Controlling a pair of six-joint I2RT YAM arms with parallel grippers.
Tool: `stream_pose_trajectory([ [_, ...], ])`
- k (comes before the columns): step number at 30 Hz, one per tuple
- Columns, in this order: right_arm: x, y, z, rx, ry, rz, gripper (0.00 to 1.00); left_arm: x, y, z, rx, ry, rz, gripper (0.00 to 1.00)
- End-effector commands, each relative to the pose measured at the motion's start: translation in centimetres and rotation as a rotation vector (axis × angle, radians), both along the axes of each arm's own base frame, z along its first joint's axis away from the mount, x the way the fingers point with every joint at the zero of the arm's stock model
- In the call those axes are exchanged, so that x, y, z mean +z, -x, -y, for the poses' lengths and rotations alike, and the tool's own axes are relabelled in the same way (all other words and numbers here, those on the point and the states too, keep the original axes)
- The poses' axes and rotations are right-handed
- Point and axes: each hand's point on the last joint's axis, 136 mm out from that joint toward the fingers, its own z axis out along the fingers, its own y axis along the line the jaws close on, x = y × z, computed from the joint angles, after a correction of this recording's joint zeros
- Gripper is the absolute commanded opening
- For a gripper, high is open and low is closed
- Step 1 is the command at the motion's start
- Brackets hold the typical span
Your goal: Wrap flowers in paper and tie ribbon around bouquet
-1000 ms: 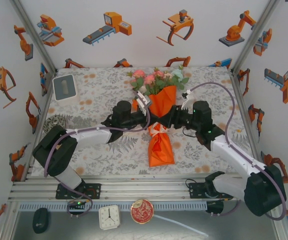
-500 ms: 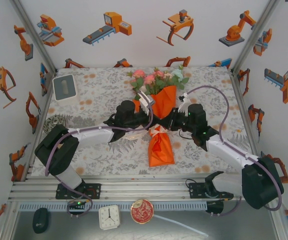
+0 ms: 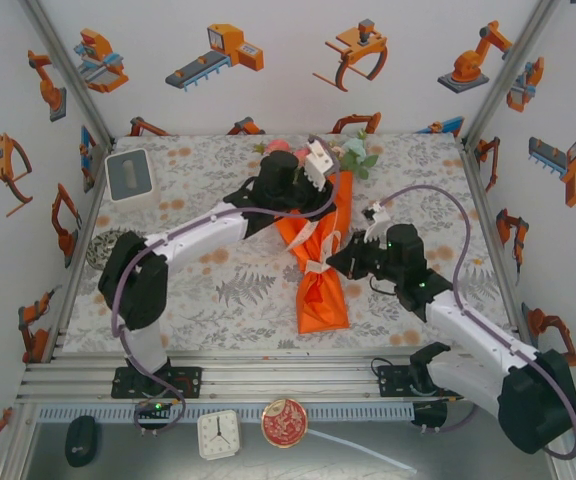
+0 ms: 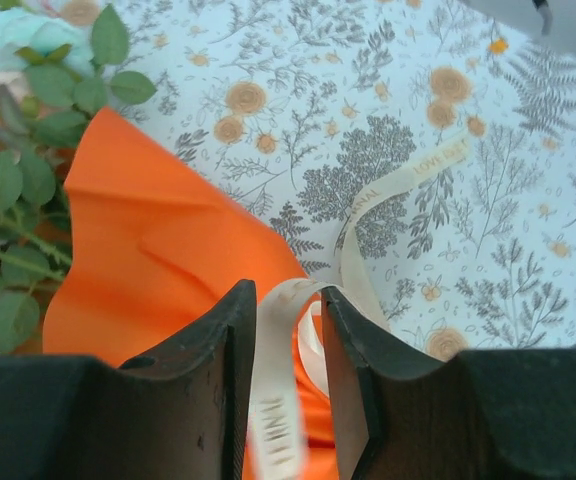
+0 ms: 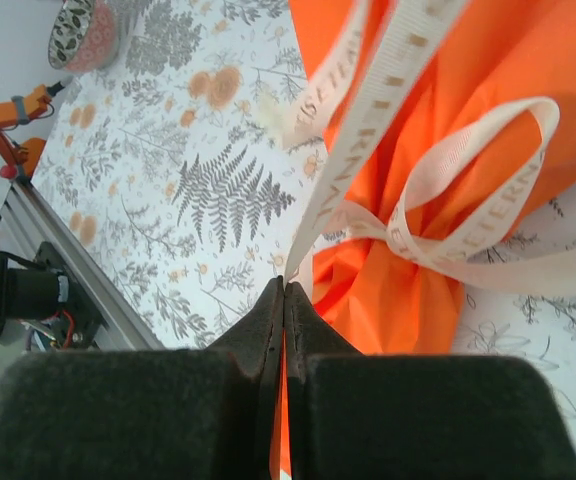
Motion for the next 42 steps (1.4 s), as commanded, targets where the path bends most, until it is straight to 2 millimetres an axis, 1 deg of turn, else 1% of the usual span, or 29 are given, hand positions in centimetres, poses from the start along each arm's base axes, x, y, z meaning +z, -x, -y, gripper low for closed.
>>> stream_pose_trajectory([
  [1, -0.4, 1.0, 0.4, 0.018, 0.038, 0.020, 0.00, -5.5, 2.3, 0.9, -0.171, -0.156, -0.075, 0.38],
  [3, -0.5, 1.3, 0.7, 0.015, 0.046, 0.021, 0.00, -6.2, 2.5, 1.6, -0.234, -0.179, -0.039, 0.42],
  [6, -0.8, 1.9, 1.0, 0.016, 0.053, 0.015, 0.00, -7.1, 1.7, 1.7, -0.249, -0.232, -0.014, 0.46],
  [8, -1.1, 2.3, 1.2, 0.016, 0.054, 0.004, 0.00, -6.9, 1.1, 1.6, -0.246, -0.233, -0.008, 0.48],
  [10, -1.4, 2.8, 1.4, 0.022, 0.057, -0.001, 0.00, -6.1, 0.7, 1.4, -0.247, -0.211, 0.001, 0.53],
  [12, -1.1, 3.5, 1.2, 0.051, 0.048, 0.011, 0.00, -5.7, 0.4, 1.3, -0.247, -0.208, 0.017, 0.57],
  [13, -1.0, 3.8, 1.2, 0.061, 0.040, 0.013, 0.00, -5.7, 0.2, 1.2, -0.241, -0.221, 0.021, 0.59],
  [15, -1.1, 4.1, 1.4, 0.055, 0.035, 0.005, 0.00, -6.4, -0.3, 0.9, -0.215, -0.266, -0.006, 0.58],
  [17, -1.1, 4.2, 1.7, 0.038, 0.044, 0.004, 0.00, -7.1, -0.3, 0.6, -0.201, -0.297, -0.047, 0.57],
  [19, -1.1, 4.0, 2.2, 0.010, 0.058, 0.008, 0.00, -8.2, 0.7, 0.1, -0.213, -0.302, -0.102, 0.57],
  [21, -1.1, 3.8, 2.5, -0.007, 0.070, 0.013, 0.00, -8.9, 1.7, -0.1, -0.228, -0.289, -0.145, 0.62],
  [22, -1.0, 3.7, 2.5, -0.007, 0.074, 0.018, 0.00, -9.2, 1.9, -0.2, -0.223, -0.287, -0.163, 0.65],
  [25, -0.8, 3.5, 2.4, -0.006, 0.080, 0.019, 0.00, -10.2, 1.9, -0.5, -0.199, -0.279, -0.184, 0.66],
  [26, -0.8, 3.4, 2.3, -0.005, 0.080, 0.016, 0.00, -10.6, 1.9, -0.6, -0.193, -0.285, -0.187, 0.66],
  [27, -0.8, 3.3, 2.2, 0.000, 0.081, 0.012, 0.00, -10.9, 1.9, -0.7, -0.188, -0.291, -0.193, 0.63],
  [28, -0.7, 3.3, 2.1, 0.002, 0.081, 0.009, 0.00, -11.3, 1.8, -0.7, -0.181, -0.293, -0.196, 0.58],
  [29, -0.8, 3.3, 2.1, 0.005, 0.081, 0.002, 0.00, -11.3, 1.6, -0.8, -0.170, -0.287, -0.194, 0.50],
  [30, -0.9, 3.3, 2.0, 0.005, 0.081, -0.001, 0.00, -11.0, 1.6, -0.7, -0.167, -0.271, -0.188, 0.43],
  [31, -1.0, 3.3, 2.0, 0.004, 0.081, -0.005, 0.00, -10.7, 1.6, -0.7, -0.167, -0.255, -0.184, 0.39],
  [35, -0.9, 3.3, 2.1, -0.001, 0.081, -0.005, 0.00, -9.0, 1.3, -0.9, -0.155, -0.201, -0.157, 0.38],
  [37, -0.8, 3.2, 2.1, -0.003, 0.081, -0.003, 0.00, -8.3, 0.8, -1.2, -0.139, -0.182, -0.146, 0.40],
  [39, -0.8, 3.2, 2.2, -0.003, 0.081, -0.003, 0.00, -7.9, 0.2, -1.4, -0.121, -0.162, -0.141, 0.40],
  [41, -0.8, 3.2, 2.1, -0.003, 0.082, -0.004, 0.00, -7.9, -0.1, -1.4, -0.113, -0.155, -0.144, 0.35],
  [42, -0.8, 3.2, 2.2, -0.004, 0.082, -0.005, 0.00, -8.0, -0.2, -1.3, -0.117, -0.149, -0.147, 0.31],
])
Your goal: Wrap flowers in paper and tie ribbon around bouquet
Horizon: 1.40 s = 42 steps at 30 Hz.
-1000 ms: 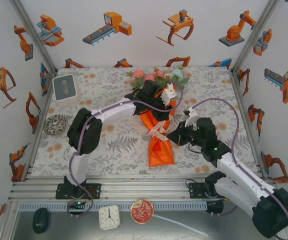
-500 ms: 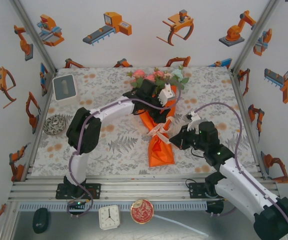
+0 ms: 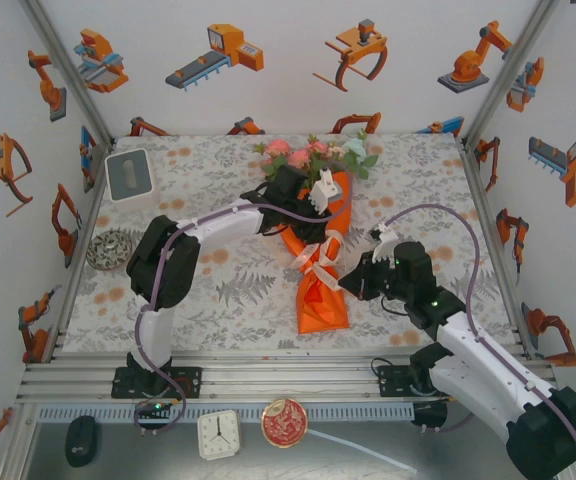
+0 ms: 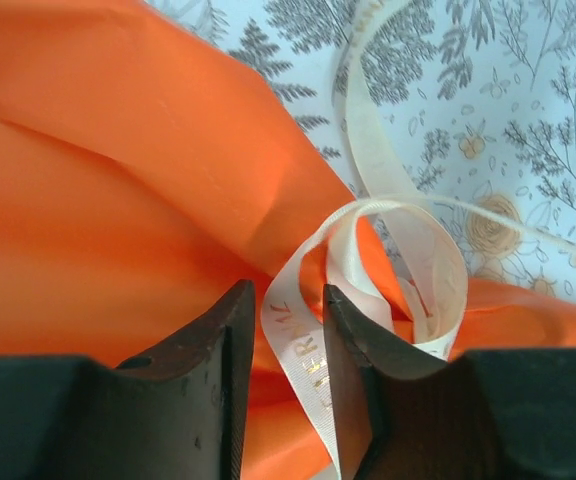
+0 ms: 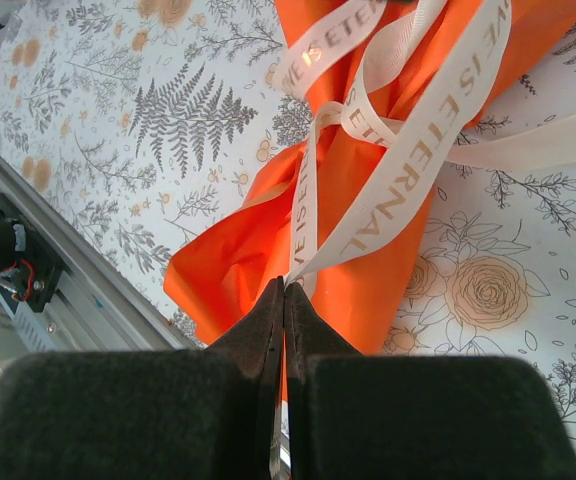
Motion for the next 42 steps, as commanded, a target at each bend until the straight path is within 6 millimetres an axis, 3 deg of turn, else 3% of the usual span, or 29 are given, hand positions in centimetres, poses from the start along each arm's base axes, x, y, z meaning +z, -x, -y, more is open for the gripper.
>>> stream_pose_trajectory([
  [1, 1.8, -0.4, -0.2, 0.002, -0.007, 0.045, 0.00, 2.9, -0.6, 0.2, 0.006, 0.082, 0.022, 0.25],
  [5, 1.8, -0.5, -0.1, -0.005, -0.003, 0.044, 0.00, 2.9, -0.3, 0.4, -0.009, 0.092, 0.009, 0.02],
  [7, 1.8, -0.8, 0.2, -0.031, 0.009, 0.042, 0.00, 3.6, -0.3, 0.1, -0.001, 0.107, 0.018, 0.00],
  [10, 1.8, -1.8, 1.5, -0.128, 0.045, 0.023, 0.00, 6.8, -0.1, -1.3, 0.046, 0.186, 0.061, 0.00],
  [12, 1.9, -2.6, 2.4, -0.200, 0.068, 0.014, 0.00, 9.7, 0.8, -3.4, 0.123, 0.238, 0.105, 0.00],
  [14, 2.3, -3.2, 2.6, -0.233, 0.066, 0.014, 0.00, 11.1, 2.0, -6.0, 0.242, 0.267, 0.147, 0.00],
  [16, 2.8, -3.5, 2.3, -0.234, 0.043, 0.023, 0.00, 10.8, 4.3, -8.2, 0.317, 0.287, 0.161, 0.00],
  [19, 3.2, -3.5, 1.0, -0.167, -0.001, 0.050, 0.00, 6.9, 7.7, -10.3, 0.372, 0.215, 0.119, 0.00],
  [20, 3.3, -3.3, 0.5, -0.133, -0.011, 0.057, 0.00, 5.3, 8.3, -11.2, 0.411, 0.162, 0.099, 0.03],
  [22, 3.4, -3.1, 0.0, -0.091, -0.008, 0.059, 0.00, 3.7, 9.3, -12.2, 0.436, 0.118, 0.093, 0.27],
  [24, 3.1, -2.9, 0.0, -0.076, 0.018, 0.057, 0.00, 3.9, 9.7, -12.8, 0.445, 0.140, 0.113, 0.37],
  [26, 2.6, -2.6, 0.1, -0.071, 0.034, 0.050, 0.00, 6.0, 9.5, -13.1, 0.446, 0.185, 0.174, 0.42],
  [30, 2.4, -2.4, 0.2, -0.072, 0.031, 0.052, 0.00, 10.4, 7.9, -12.0, 0.402, 0.244, 0.242, 0.47],
  [33, 2.2, -2.5, 0.2, -0.070, 0.030, 0.054, 0.00, 12.3, 5.8, -8.9, 0.327, 0.269, 0.223, 0.45],
  [35, 1.9, -2.5, 0.2, -0.071, 0.033, 0.043, 0.00, 11.8, 4.2, -5.6, 0.243, 0.224, 0.208, 0.45],
  [38, 1.8, -2.3, 0.0, -0.063, 0.027, 0.031, 0.00, 9.5, 2.9, -1.1, 0.102, 0.144, 0.164, 0.44],
  [42, 1.7, -2.0, 0.0, -0.051, 0.027, 0.026, 0.00, 6.9, 2.3, 2.3, -0.039, 0.116, 0.158, 0.47],
])
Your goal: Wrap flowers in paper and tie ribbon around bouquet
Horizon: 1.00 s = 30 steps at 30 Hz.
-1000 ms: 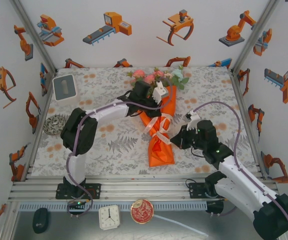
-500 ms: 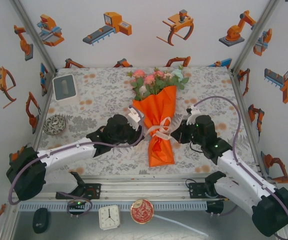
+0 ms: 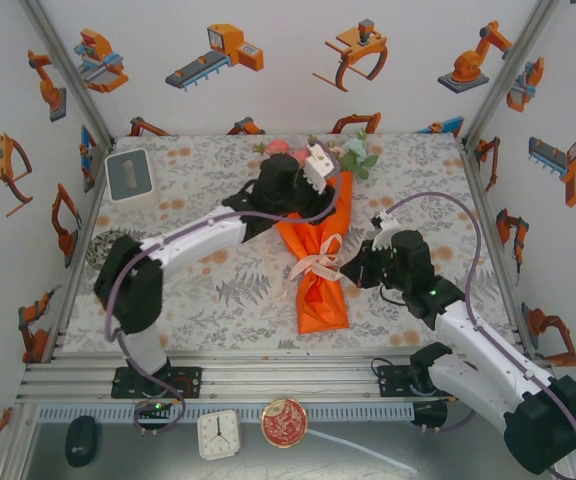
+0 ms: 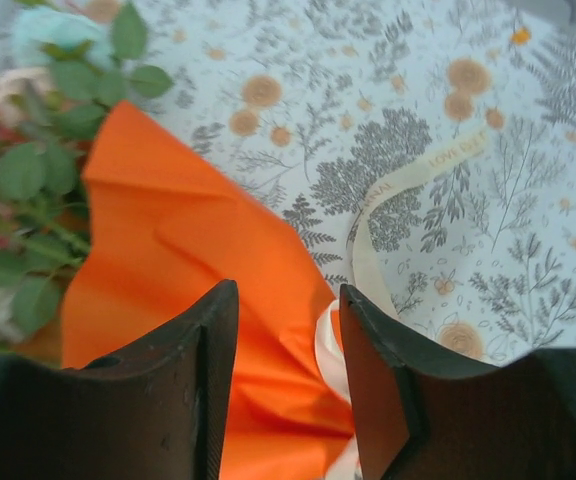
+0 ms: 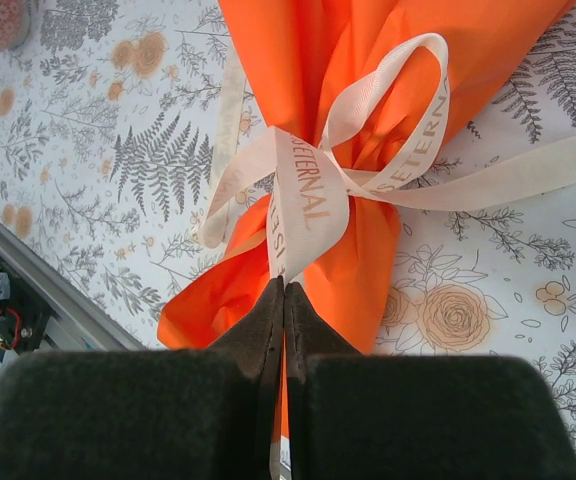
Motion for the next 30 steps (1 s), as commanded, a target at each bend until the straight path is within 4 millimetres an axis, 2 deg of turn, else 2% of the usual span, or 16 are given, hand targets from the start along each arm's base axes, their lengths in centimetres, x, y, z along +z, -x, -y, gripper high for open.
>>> stream_pose_trajectory([
  [1, 0.2, 0.5, -0.4, 0.035, -0.007, 0.014, 0.00, -4.5, 2.2, 1.7, -0.198, -0.114, -0.049, 0.49],
  [5, 0.3, 0.7, -0.2, 0.036, -0.002, 0.029, 0.00, -6.7, 2.0, 2.3, -0.260, -0.166, -0.094, 0.57],
  [10, 0.5, 0.6, -0.2, 0.032, -0.007, 0.043, 0.00, -9.1, 1.0, 2.3, -0.225, -0.216, -0.107, 0.57],
  [16, 0.5, 0.6, -0.2, 0.029, -0.007, 0.034, 0.00, -9.5, 0.2, 3.5, -0.212, -0.165, -0.141, 0.49],
  [18, 0.6, 0.5, -0.2, 0.027, -0.007, 0.032, 0.00, -9.5, 0.2, 3.7, -0.216, -0.155, -0.151, 0.42],
  [19, 0.5, 0.6, -0.1, 0.024, -0.004, 0.031, 0.00, -9.5, 0.2, 3.7, -0.215, -0.156, -0.151, 0.35],
  [22, 0.4, 0.4, 0.2, 0.005, 0.005, 0.028, 0.00, -8.7, 0.0, 3.5, -0.201, -0.144, -0.146, 0.14],
  [23, 0.4, 0.3, 0.3, -0.003, 0.006, 0.030, 0.00, -8.3, 0.1, 3.3, -0.194, -0.134, -0.150, 0.10],
  [26, 0.3, 0.2, 0.4, -0.013, 0.011, 0.032, 0.00, -5.4, -0.1, 2.5, -0.130, -0.067, -0.135, 0.06],
  [28, 0.1, 0.0, 0.6, -0.026, 0.015, 0.027, 0.00, -3.1, -0.9, 1.1, -0.010, -0.010, -0.132, 0.05],
  [30, 0.0, -0.2, 0.6, -0.036, 0.015, 0.024, 0.00, -1.8, -1.3, -0.6, 0.100, 0.020, -0.135, 0.05],
])
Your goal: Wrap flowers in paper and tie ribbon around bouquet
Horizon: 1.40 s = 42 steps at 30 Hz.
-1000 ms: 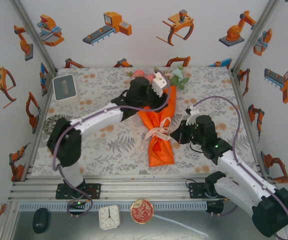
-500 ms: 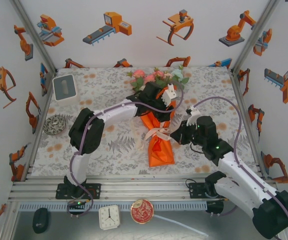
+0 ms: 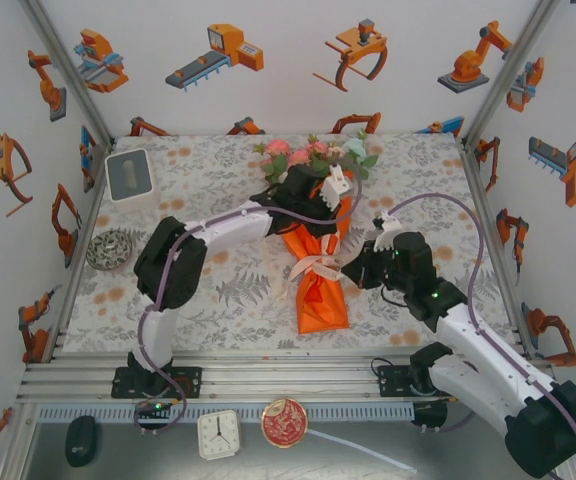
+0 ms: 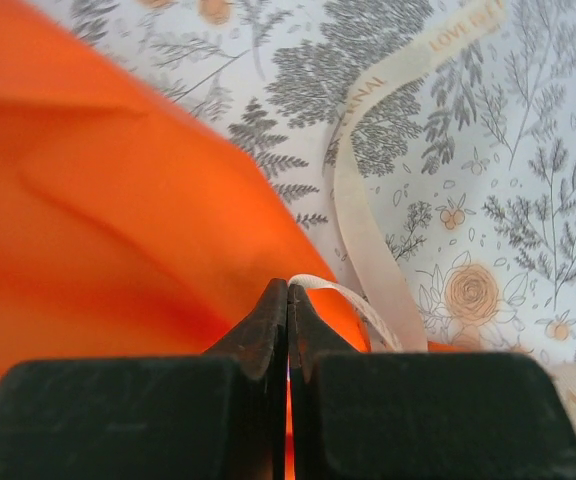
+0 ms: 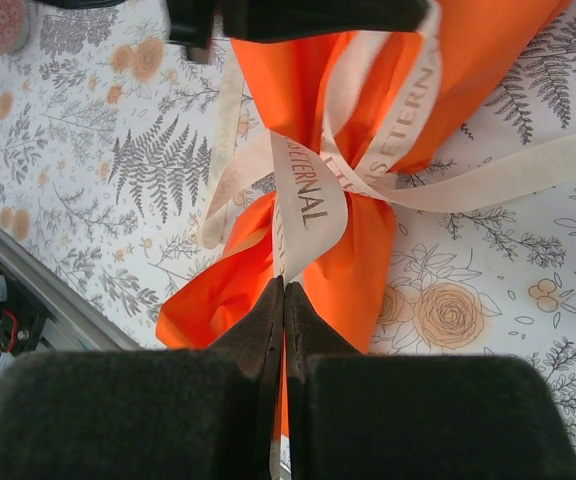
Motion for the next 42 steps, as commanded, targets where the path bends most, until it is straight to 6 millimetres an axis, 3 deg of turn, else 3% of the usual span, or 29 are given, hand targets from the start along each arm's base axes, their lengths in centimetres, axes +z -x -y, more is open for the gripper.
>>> stream_pose_trajectory([
  [1, -0.2, -0.4, 0.2, -0.024, 0.009, 0.007, 0.00, 7.0, -1.3, -2.5, 0.211, 0.145, 0.060, 0.05],
  [8, -0.3, -1.6, 0.1, -0.062, 0.009, -0.007, 0.00, 7.1, 1.0, -8.0, 0.482, 0.156, 0.051, 0.09],
  [17, -0.1, -4.9, -1.3, -0.107, -0.023, -0.065, 0.00, 7.5, 5.4, -13.6, 0.791, 0.265, -0.150, 0.09],
  [19, 0.1, -5.6, -2.0, -0.102, -0.050, -0.070, 0.00, 6.9, 6.9, -13.2, 0.815, 0.315, -0.237, 0.08],
  [22, 0.0, -6.4, -2.5, -0.114, -0.073, -0.076, 0.00, 6.3, 9.5, -10.9, 0.775, 0.392, -0.336, 0.09],
  [25, 0.3, -6.8, -2.7, -0.119, -0.093, -0.082, 0.00, 5.4, 11.2, -8.9, 0.755, 0.393, -0.393, 0.18],
  [28, 0.8, -6.8, -3.0, -0.116, -0.115, -0.086, 0.00, 2.9, 11.6, -7.3, 0.740, 0.316, -0.414, 0.23],
  [31, 1.1, -6.6, -2.9, -0.115, -0.119, -0.087, 0.00, 1.7, 11.3, -6.4, 0.714, 0.275, -0.385, 0.28],
  [35, 1.3, -6.2, -2.6, -0.117, -0.118, -0.076, 0.00, 3.7, 11.2, -6.0, 0.635, 0.314, -0.298, 0.41],
  [39, 1.7, -5.9, -2.7, -0.093, -0.113, -0.057, 0.00, 6.7, 11.1, -7.0, 0.567, 0.340, -0.132, 0.56],
  [42, 2.1, -5.7, -3.3, -0.049, -0.119, -0.052, 0.00, 8.6, 11.0, -8.1, 0.534, 0.322, -0.012, 0.60],
])
